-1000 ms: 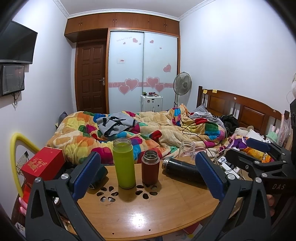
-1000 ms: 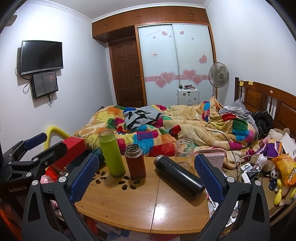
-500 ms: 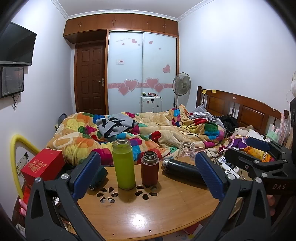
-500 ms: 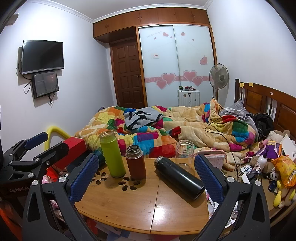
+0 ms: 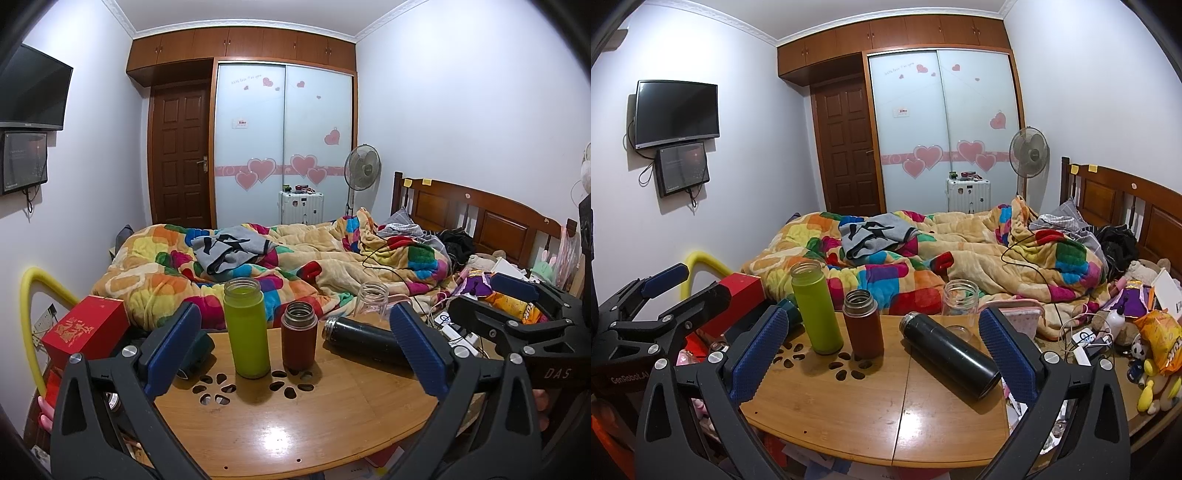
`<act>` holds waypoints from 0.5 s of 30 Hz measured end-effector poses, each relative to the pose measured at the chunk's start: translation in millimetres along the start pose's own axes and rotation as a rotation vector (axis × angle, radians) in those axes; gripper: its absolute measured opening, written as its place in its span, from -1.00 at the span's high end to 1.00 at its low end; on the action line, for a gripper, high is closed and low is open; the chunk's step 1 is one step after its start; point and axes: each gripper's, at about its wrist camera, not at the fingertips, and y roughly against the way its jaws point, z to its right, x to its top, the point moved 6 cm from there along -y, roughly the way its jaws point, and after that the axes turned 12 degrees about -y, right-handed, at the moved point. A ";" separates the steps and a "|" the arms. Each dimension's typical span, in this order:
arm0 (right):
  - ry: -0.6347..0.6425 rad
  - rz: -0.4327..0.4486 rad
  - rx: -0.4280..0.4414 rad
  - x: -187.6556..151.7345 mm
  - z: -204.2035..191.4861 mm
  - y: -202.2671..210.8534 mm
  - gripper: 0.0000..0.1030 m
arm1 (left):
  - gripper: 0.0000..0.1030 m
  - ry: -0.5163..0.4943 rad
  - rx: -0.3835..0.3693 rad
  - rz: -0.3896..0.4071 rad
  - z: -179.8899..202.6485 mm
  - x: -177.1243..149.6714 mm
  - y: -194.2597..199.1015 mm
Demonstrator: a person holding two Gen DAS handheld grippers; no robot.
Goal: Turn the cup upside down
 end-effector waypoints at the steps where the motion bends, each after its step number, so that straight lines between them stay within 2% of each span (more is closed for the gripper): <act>1: 0.000 0.000 0.000 0.1 -0.4 -0.1 -1.00 | -1.00 0.000 0.000 0.000 0.1 0.3 0.0; 15: 0.002 0.000 -0.002 0.2 -1.4 -0.1 -1.00 | -1.00 0.001 0.000 0.000 0.3 0.1 -0.2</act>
